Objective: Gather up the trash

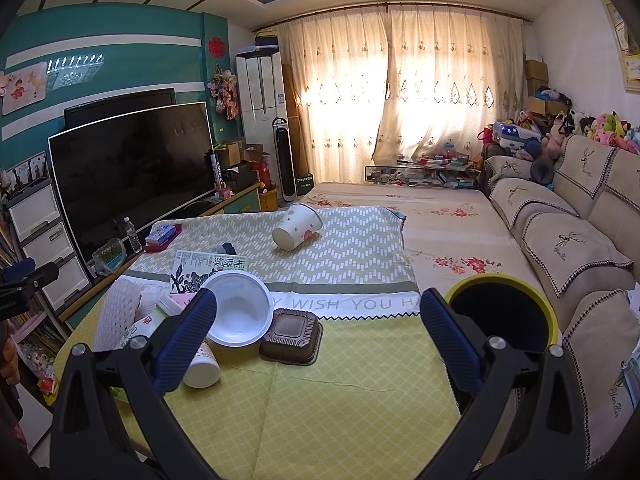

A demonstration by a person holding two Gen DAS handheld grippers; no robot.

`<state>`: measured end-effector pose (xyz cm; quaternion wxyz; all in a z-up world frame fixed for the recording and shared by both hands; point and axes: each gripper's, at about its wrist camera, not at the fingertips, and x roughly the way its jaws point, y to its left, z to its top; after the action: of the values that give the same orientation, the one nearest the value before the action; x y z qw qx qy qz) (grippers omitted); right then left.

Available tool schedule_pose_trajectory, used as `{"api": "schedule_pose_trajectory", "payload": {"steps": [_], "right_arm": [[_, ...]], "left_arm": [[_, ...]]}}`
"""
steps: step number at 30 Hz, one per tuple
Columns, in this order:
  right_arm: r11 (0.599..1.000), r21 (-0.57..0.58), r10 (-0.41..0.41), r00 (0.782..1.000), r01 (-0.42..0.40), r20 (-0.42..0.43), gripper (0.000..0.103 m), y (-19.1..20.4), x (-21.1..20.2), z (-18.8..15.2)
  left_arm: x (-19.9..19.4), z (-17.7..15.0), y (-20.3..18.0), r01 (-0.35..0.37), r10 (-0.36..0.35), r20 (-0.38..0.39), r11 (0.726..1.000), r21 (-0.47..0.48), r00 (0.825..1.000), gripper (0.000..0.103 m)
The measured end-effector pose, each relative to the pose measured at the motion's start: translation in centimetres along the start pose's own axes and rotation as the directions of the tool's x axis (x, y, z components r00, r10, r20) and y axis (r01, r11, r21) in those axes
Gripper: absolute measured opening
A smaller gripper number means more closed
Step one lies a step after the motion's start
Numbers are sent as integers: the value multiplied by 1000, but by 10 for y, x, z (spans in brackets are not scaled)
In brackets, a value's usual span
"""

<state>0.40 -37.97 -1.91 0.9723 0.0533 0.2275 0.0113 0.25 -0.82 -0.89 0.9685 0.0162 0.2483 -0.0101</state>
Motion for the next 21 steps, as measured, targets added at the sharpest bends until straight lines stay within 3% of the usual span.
{"api": "schedule_pose_trajectory", "payload": {"steps": [21], "right_arm": [[1000, 8, 2, 1000, -2, -5, 97, -1, 4, -2]], "left_arm": [[3, 0, -3, 3, -3, -2, 1000, 17, 1000, 99]]}}
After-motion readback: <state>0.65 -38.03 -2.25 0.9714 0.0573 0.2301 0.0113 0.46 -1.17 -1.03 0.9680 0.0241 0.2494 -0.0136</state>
